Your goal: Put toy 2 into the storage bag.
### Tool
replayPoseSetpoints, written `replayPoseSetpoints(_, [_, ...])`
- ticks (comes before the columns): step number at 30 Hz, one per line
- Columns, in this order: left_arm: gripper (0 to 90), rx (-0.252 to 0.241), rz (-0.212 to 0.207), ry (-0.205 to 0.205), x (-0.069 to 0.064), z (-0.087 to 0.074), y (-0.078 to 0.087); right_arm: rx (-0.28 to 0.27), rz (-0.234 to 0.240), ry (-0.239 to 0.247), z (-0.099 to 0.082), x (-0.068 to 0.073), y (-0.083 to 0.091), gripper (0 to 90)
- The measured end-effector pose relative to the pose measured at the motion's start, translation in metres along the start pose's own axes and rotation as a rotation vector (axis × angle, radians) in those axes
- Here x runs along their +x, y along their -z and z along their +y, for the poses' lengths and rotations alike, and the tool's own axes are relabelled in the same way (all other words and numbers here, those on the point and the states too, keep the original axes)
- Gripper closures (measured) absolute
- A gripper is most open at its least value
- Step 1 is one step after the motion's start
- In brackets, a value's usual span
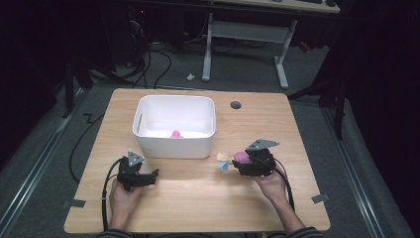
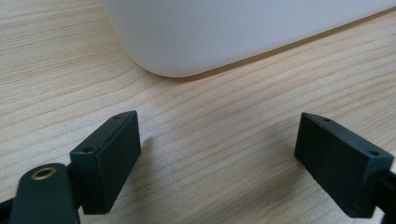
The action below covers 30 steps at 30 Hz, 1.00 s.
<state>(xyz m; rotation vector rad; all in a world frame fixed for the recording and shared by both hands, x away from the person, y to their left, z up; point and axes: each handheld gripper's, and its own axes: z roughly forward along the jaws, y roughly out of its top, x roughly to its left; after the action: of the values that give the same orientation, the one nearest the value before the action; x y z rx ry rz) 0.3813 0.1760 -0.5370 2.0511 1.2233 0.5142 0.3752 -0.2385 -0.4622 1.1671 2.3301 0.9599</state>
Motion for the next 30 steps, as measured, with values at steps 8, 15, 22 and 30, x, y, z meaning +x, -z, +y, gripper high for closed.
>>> replayPoseSetpoints(8, [14.5, -0.001, 0.001, 0.001, 0.000, 0.000, 0.000, -0.033, 0.018, -0.012, 0.007, -0.003, 0.017, 33.8])
replayPoseSetpoints(15, [14.6, -0.001, 0.002, 0.001, 0.000, 0.000, 0.000, -0.051, 0.036, -0.004, 0.015, -0.005, 0.028, 33.8])
replayPoseSetpoints(22, [14.5, -0.001, 0.002, 0.002, 0.000, 0.000, 0.000, -0.075, 0.033, 0.003, 0.028, -0.007, 0.041, 33.9])
replayPoseSetpoints(30, [14.5, -0.001, 0.002, 0.001, 0.000, 0.000, 0.000, -0.096, 0.055, -0.010, 0.040, -0.011, 0.051, 33.9])
